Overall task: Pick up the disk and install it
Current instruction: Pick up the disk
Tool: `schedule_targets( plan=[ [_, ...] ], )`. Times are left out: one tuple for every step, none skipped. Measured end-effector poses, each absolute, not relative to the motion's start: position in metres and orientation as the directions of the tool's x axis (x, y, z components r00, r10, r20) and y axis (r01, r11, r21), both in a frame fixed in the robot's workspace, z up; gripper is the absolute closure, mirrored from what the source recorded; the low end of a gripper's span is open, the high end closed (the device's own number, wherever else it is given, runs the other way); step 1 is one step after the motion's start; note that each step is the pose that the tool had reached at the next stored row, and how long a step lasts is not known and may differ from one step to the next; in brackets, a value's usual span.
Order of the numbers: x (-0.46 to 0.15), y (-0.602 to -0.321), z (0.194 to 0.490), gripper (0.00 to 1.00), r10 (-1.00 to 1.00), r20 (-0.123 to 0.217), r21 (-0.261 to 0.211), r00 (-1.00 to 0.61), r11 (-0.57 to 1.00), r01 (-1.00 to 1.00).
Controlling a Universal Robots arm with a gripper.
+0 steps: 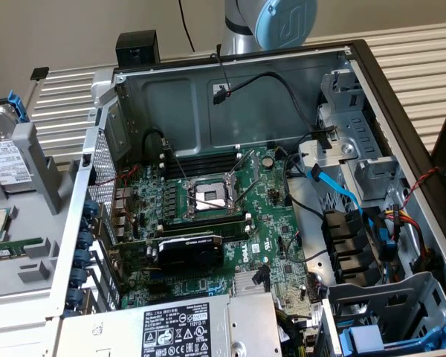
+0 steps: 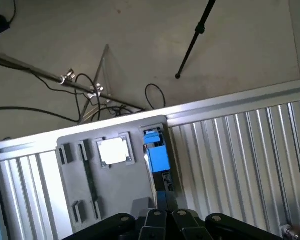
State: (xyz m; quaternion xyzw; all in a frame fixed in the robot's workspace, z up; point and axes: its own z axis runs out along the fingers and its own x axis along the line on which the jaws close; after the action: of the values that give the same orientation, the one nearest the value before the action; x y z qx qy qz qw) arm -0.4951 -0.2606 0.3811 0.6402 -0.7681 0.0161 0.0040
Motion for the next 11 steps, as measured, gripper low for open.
schedule_targets(
  plan=[
    [-0.4950, -0.2606, 0.3809, 0.89, -0.986, 0.027, -0.020, -0.163, 0.162, -0.987],
    [-0.4950, -0.2606, 0.3806, 0.89, -0.989, 0.027, -0.020, -0.144, 0.143, -0.989],
    [-0.4950, -0.2606, 0.3803, 0.89, -0.992, 0.027, -0.020, -0.127, 0.127, -0.992],
    [-0.4950, -0.2606, 0.3801, 0.89, -0.994, 0.027, -0.020, -0.109, 0.108, -0.994],
    [-0.4950, -0.2606, 0.3800, 0.89, -0.996, 0.027, -0.020, -0.091, 0.090, -0.996],
    [-0.4950, -0.2606, 0.3798, 0.89, -0.997, 0.027, -0.020, -0.072, 0.071, -0.997],
    [-0.4950, -0.2606, 0.3798, 0.89, -0.998, 0.027, -0.020, -0.054, 0.053, -0.998],
    [-0.4950, -0.2606, 0.3797, 0.89, -0.999, 0.027, -0.020, -0.035, 0.035, -0.999],
    [-0.4950, -0.2606, 0.3797, 0.89, -0.999, 0.027, -0.020, -0.017, 0.017, -1.000],
    [-0.4950, -0.2606, 0.3796, 0.89, -1.000, 0.027, -0.020, 0.001, -0.001, -1.000],
    [-0.4951, -0.2606, 0.3796, 0.89, -0.999, 0.027, -0.020, 0.020, -0.020, -1.000]
  ],
)
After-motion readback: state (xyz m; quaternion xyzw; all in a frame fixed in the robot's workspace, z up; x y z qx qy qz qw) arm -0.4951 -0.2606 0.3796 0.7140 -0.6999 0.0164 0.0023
